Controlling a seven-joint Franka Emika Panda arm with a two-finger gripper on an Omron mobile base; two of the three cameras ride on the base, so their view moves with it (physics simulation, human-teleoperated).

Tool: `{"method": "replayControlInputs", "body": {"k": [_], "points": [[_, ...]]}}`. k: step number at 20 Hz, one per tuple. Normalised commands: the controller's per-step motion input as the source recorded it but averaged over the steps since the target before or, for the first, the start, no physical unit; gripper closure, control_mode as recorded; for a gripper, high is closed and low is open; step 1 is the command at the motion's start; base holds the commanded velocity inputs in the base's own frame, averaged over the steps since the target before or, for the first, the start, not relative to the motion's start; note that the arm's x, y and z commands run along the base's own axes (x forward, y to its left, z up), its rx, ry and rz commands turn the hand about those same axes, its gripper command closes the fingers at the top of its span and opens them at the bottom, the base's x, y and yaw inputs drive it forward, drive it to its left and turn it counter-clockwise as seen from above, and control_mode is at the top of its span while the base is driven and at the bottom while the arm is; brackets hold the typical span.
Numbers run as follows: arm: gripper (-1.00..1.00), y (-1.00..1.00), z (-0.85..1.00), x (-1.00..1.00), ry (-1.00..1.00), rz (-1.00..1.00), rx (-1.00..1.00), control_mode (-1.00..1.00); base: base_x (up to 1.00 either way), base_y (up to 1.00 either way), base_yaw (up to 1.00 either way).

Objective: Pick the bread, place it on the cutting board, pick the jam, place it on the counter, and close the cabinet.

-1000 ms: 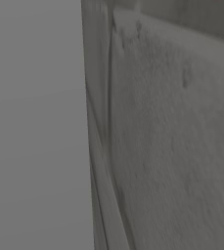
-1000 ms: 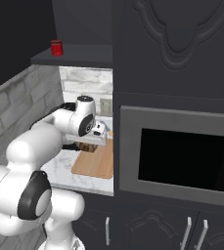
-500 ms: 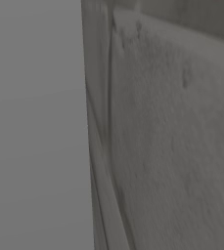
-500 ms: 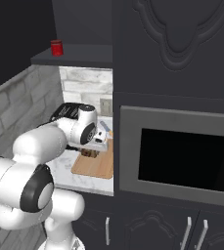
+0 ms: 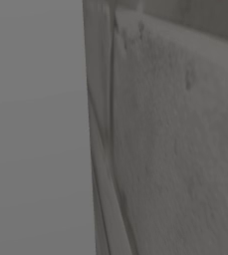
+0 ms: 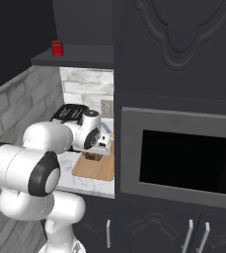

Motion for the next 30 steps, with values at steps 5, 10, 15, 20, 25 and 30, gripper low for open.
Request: {"method": "replayControlInputs", "body": {"k": [5, 10, 15, 20, 25, 30], "points": [[1.00, 0.00, -0.20, 0.17, 0.00, 0.00, 0.00, -1.00, 0.00, 0.00, 0.00], [1.00, 0.00, -0.21, 0.13, 0.00, 0.00, 0.00, -1.00, 0.00, 0.00, 0.00], [1.00, 0.00, -0.19, 0.07, 0.00, 0.00, 0.00, -1.00, 0.00, 0.00, 0.00], [1.00, 0.00, -0.16, 0.01, 0.00, 0.00, 0.00, -1.00, 0.00, 0.00, 0.00], [-1.00, 0.00, -0.03, 0.00, 0.00, 0.00, 0.00, -1.00, 0.00, 0.00, 0.00], [-1.00, 0.00, -0.01, 0.00, 0.00, 0.00, 0.00, -1.00, 0.00, 0.00, 0.00]]}}
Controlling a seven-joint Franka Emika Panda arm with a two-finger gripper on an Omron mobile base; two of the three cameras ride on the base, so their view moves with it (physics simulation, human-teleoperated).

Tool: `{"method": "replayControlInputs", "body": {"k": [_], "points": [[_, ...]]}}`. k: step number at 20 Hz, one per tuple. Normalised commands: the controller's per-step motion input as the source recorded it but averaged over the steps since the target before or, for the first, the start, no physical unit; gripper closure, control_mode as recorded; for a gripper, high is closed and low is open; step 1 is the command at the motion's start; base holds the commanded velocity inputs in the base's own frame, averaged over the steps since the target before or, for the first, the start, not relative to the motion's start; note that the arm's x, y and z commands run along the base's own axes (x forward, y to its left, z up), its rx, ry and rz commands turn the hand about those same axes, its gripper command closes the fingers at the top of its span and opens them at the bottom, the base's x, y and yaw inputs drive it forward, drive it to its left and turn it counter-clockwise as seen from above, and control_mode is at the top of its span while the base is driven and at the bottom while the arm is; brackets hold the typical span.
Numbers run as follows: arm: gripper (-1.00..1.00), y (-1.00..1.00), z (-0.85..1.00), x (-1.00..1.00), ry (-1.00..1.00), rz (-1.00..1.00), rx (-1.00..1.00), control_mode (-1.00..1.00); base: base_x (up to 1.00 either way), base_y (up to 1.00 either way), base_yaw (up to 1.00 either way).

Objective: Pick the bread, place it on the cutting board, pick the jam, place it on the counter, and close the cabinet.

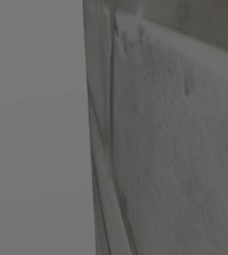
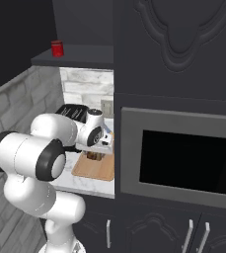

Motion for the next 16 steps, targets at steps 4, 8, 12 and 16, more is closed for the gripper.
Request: {"method": "replayControlInputs", "body": {"k": [4, 8, 12, 16], "points": [[-1.00, 0.00, -0.01, 0.00, -0.03, 0.00, 0.00, -1.00, 0.00, 0.00, 0.00], [-1.00, 0.00, 0.00, -0.09, -0.13, 0.00, 0.00, -1.00, 0.00, 0.00, 0.00], [-1.00, 0.00, 0.00, -0.16, -0.17, 0.00, 0.00, -1.00, 0.00, 0.00, 0.00], [-1.00, 0.00, 0.00, -0.14, -0.14, 0.00, 0.00, -1.00, 0.00, 0.00, 0.00]]}}
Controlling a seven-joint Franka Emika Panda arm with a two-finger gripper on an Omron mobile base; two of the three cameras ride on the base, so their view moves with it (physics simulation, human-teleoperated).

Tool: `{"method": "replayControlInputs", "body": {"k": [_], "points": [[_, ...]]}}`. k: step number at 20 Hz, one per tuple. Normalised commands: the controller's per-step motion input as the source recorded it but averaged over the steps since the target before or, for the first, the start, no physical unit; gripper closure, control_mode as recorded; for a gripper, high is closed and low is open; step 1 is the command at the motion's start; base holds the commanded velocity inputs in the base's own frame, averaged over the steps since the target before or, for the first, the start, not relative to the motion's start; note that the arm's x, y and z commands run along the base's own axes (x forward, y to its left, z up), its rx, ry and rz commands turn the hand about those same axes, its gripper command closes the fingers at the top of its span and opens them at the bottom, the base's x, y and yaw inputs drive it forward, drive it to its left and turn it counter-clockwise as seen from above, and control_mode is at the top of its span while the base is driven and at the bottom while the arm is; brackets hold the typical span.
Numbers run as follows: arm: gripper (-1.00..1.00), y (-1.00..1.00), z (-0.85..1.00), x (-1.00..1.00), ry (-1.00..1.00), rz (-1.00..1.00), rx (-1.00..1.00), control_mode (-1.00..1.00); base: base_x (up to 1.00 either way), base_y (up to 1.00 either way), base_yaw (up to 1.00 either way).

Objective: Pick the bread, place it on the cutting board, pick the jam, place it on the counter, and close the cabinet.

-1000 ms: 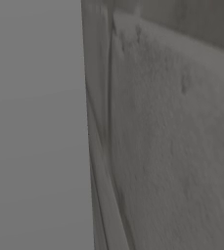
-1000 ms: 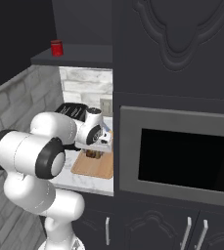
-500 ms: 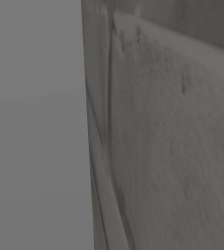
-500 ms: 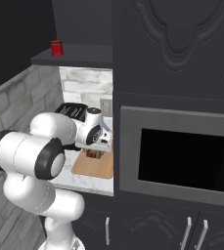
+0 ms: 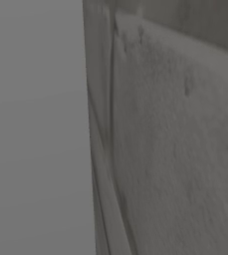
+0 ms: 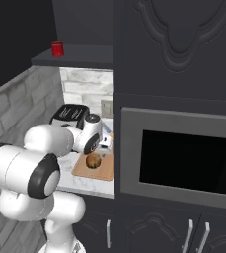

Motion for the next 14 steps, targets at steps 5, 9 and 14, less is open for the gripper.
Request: {"method": "replayControlInputs", "body": {"k": [5, 9, 14], "points": [[-1.00, 0.00, 0.00, -0.09, -0.16, 0.00, 0.00, -1.00, 0.00, 0.00, 0.00], [-1.00, 0.00, 0.00, -0.04, -0.16, 0.00, 0.00, -1.00, 0.00, 0.00, 0.00], [-1.00, -0.05, 0.12, 0.00, -0.07, 0.00, 0.00, -1.00, 0.00, 0.00, 0.00]]}}
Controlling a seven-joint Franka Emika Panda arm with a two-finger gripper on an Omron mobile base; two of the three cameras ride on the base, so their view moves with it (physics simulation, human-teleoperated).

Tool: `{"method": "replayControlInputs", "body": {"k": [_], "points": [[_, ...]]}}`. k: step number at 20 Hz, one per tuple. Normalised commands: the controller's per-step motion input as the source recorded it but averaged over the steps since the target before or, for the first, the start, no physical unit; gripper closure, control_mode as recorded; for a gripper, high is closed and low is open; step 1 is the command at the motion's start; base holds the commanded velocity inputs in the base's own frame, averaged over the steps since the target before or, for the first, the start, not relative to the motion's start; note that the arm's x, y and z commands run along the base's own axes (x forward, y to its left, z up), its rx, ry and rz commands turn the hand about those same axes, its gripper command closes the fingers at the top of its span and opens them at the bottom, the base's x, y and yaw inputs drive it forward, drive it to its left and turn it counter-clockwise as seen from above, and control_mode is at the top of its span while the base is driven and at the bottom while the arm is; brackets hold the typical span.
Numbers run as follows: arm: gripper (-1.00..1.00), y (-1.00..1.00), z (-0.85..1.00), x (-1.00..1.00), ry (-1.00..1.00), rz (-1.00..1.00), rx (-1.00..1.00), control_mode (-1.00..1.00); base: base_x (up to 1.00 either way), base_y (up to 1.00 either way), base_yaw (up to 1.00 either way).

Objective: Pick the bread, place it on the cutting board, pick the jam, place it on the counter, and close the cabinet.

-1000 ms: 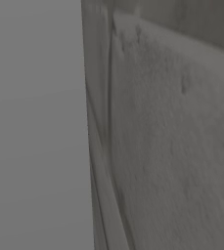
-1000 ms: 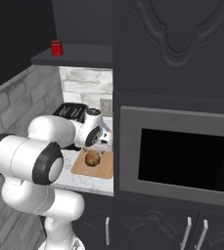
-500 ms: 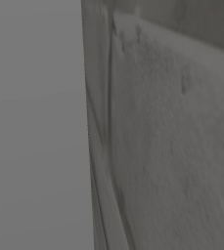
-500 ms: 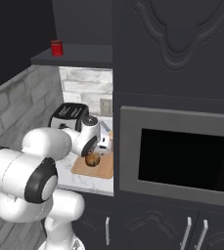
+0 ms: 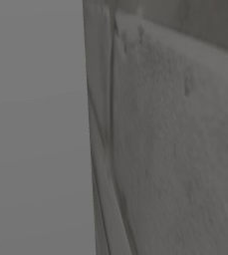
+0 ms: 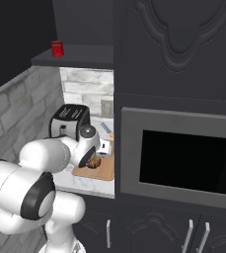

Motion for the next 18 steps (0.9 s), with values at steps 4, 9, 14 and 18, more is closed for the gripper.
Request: {"method": "replayControlInputs", "body": {"k": [4, 9, 14, 18], "points": [[-1.00, 0.00, 0.04, 0.00, -0.06, 0.00, 0.00, -1.00, 0.00, 0.00, 0.00], [-1.00, 0.00, 0.04, 0.00, -0.05, 0.00, 0.00, -1.00, 0.00, 0.00, 0.00], [-1.00, 0.00, 0.16, 0.00, -0.07, 0.00, 0.00, -1.00, 0.00, 0.00, 0.00], [-1.00, 0.00, 0.28, -0.03, -0.09, 0.00, 0.00, -1.00, 0.00, 0.00, 0.00]]}}
